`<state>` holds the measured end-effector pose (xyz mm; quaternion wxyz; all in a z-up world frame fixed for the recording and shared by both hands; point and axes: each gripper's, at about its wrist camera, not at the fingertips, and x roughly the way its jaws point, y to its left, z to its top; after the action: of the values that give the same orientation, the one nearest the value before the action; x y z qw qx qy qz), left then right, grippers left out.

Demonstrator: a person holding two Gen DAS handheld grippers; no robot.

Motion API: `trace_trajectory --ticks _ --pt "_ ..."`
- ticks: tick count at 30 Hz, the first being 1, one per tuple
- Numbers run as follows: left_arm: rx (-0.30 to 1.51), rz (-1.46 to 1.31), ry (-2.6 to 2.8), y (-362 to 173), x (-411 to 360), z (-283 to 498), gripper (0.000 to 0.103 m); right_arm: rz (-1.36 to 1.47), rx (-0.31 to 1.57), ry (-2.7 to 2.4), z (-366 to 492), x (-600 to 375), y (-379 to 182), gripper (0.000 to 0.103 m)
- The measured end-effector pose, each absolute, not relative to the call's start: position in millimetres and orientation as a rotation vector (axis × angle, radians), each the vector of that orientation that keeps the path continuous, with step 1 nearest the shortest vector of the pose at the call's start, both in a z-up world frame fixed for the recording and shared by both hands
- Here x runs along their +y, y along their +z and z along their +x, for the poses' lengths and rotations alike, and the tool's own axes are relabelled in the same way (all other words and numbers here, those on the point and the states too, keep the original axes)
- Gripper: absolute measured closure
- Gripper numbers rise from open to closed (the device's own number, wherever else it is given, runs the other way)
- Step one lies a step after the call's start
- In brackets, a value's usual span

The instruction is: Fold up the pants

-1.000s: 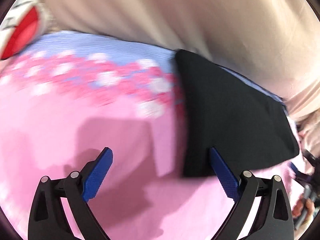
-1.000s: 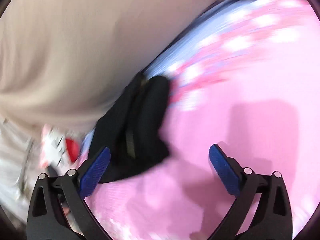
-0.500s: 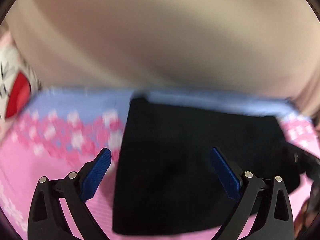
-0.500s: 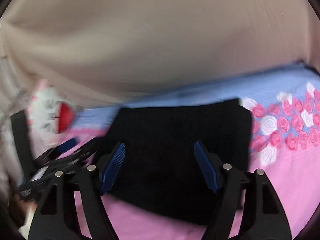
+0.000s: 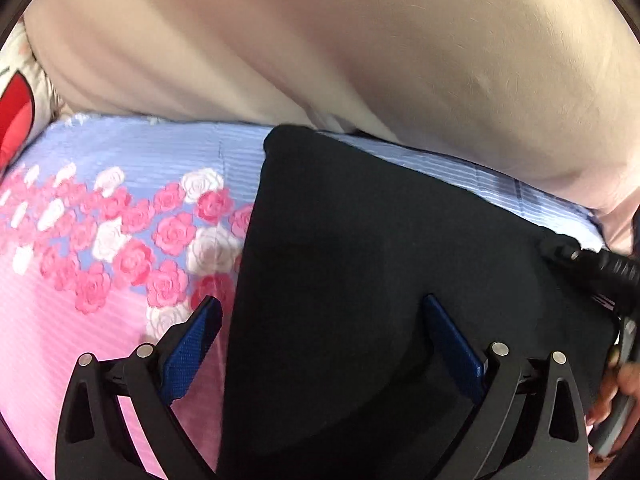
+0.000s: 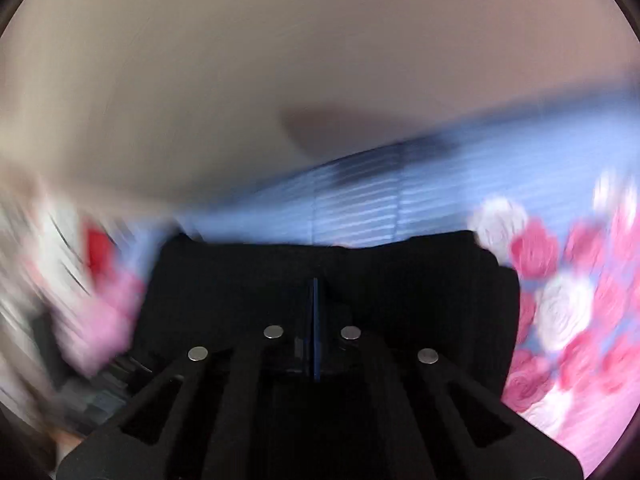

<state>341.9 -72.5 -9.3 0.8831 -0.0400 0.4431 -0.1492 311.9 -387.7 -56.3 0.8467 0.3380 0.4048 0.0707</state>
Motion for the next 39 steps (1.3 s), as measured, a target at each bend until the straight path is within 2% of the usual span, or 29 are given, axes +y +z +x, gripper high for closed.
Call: trace_trajectory --ticks 3,9,11,12,20,31,33,35,39 --pt "0.925 -0.068 -0.285 2 -64 329 0.005 0.508 0.802 -0.034 269 -382 -25 0.097" --pt "0.787 0.077 -0.213 46 -64 260 0.005 0.420 0.675 -0.047 157 -365 14 0.091" --pt "0.752 0.126 -0.194 55 -67 236 0.005 0.383 0.640 -0.088 125 -359 26 0.082" --pt "0.734 0.146 -0.186 61 -69 222 0.005 0.365 0.625 -0.108 116 -355 31 0.081" --pt "0.707 0.170 -0.234 74 -77 157 0.005 0.272 0.561 -0.129 69 -318 62 0.081" --pt "0.677 0.165 -0.227 84 -61 138 0.005 0.254 0.542 -0.112 54 -276 69 0.081" --pt "0.661 0.167 -0.218 88 -58 131 0.005 0.249 0.535 -0.111 52 -271 71 0.075" --pt "0.648 0.169 -0.231 93 -58 124 0.005 0.245 0.521 -0.115 49 -267 74 0.052" --pt "0.639 0.182 -0.243 99 -59 114 0.005 0.229 0.500 -0.116 45 -260 79 0.050"
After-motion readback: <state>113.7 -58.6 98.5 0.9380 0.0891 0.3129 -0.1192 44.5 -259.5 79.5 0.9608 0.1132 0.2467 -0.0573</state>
